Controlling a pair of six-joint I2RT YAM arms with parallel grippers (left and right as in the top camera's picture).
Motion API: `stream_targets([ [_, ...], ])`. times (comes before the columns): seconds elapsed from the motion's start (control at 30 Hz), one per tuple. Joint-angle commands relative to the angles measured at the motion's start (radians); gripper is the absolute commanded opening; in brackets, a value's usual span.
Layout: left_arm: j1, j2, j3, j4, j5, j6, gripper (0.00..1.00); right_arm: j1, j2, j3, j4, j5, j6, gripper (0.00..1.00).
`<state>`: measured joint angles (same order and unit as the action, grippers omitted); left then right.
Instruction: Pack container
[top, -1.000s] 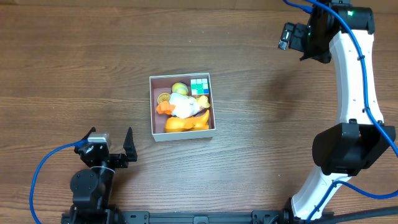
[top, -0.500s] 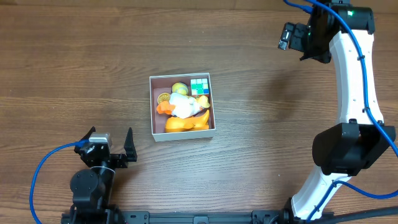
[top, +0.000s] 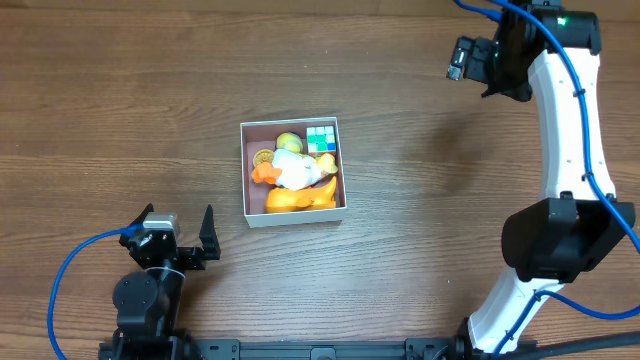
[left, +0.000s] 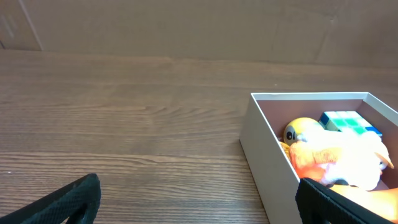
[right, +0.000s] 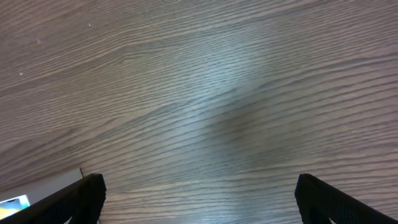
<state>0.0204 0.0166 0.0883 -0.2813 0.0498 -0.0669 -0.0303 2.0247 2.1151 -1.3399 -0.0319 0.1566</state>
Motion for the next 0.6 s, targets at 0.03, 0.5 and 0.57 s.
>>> stream_targets([
  [0.03, 0.005, -0.012, -0.004, 0.005, 0.014, 0.027, 1.00, 0.079, -0.169, 0.024, 0.000, 0.031, 0.004, 1.00],
  [0.5, 0.005, -0.012, -0.004, 0.005, 0.014, 0.027, 1.00, 0.167, -0.968, -0.894, 0.772, 0.049, -0.003, 1.00],
  [0.57, 0.005, -0.012, -0.004, 0.005, 0.014, 0.027, 1.00, 0.167, -1.086, -1.026, 0.794, 0.049, -0.003, 1.00],
])
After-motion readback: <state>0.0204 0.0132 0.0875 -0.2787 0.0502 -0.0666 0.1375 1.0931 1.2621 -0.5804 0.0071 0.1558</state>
